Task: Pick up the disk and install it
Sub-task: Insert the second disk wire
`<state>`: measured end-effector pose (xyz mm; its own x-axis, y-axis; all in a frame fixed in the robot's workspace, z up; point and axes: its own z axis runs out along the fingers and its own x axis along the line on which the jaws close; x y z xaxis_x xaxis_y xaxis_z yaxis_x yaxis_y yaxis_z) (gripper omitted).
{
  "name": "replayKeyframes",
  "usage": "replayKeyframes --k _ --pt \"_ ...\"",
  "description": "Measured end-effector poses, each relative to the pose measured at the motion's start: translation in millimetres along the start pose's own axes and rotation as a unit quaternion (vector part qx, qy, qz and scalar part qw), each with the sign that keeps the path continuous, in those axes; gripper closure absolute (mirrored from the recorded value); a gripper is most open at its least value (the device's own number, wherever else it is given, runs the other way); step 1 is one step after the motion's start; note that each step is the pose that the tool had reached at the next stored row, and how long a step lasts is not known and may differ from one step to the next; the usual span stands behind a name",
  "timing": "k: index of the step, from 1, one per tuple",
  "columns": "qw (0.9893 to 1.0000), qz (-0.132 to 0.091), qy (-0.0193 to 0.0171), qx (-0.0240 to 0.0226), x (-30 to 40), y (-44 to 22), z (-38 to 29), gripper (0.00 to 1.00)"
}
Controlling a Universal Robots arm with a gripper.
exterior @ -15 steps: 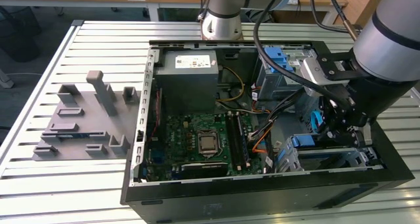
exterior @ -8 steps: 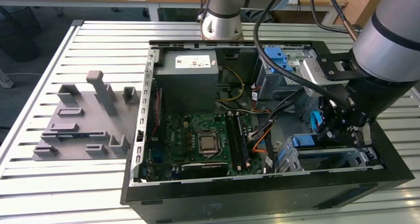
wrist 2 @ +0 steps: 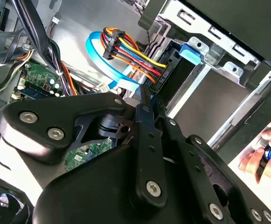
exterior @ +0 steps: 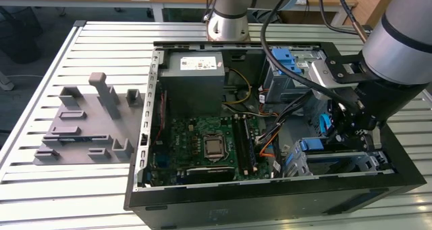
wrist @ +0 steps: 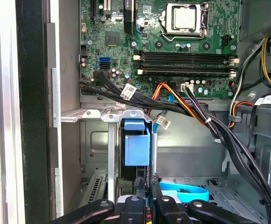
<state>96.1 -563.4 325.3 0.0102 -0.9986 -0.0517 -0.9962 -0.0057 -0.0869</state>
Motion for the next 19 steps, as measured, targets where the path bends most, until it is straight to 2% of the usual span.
replayKeyframes --k 2,3,9,19 --pt "1.0000 0.000 -0.0012 0.0001 -0.1 0.0 1.1 0.83" --pt "1.0000 0.000 -0.0009 0.0001 0.0 0.0 0.9 0.77" --pt "1.0000 0.000 -0.0004 0.0000 0.0 0.0 0.0 0.77" --pt "1.0000 0.000 -0.0052 0.0001 -0.2 -0.4 -4.7 0.77"
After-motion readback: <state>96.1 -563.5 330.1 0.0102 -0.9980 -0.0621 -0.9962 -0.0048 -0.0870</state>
